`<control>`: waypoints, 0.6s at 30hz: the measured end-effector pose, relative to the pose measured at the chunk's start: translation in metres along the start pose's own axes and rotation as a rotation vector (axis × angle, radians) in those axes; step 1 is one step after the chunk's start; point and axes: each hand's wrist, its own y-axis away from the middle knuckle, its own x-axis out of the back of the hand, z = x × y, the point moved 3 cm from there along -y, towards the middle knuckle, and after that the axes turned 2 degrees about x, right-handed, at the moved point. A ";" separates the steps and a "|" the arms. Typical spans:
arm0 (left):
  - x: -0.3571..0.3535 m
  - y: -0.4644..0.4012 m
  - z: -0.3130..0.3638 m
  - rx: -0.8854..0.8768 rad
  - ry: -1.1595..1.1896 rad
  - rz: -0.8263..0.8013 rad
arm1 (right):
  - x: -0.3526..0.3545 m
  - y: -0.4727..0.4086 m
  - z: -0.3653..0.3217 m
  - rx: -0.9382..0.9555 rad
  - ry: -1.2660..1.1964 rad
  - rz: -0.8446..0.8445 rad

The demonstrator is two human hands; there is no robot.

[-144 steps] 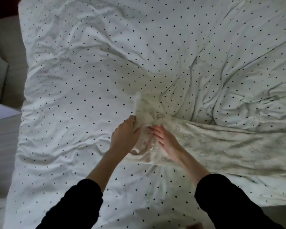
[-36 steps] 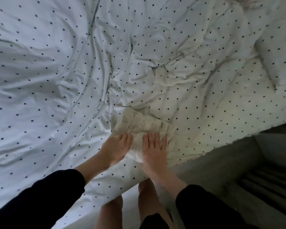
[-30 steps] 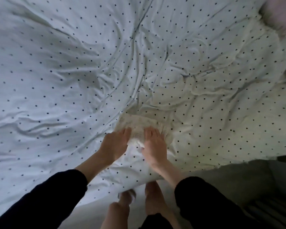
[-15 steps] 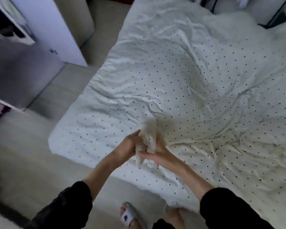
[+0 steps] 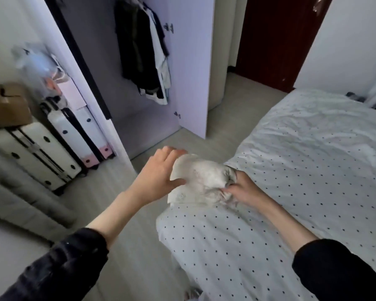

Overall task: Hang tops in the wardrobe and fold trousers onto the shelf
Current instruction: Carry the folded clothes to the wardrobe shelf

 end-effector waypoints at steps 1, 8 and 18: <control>0.010 -0.010 -0.018 -0.016 -0.116 -0.057 | -0.004 -0.016 -0.015 0.036 0.007 -0.057; 0.075 -0.066 -0.102 0.077 -0.163 -0.030 | -0.038 -0.139 -0.100 0.345 0.300 -0.271; 0.138 -0.138 -0.251 0.132 -0.588 0.254 | -0.141 -0.293 -0.177 0.473 1.054 0.063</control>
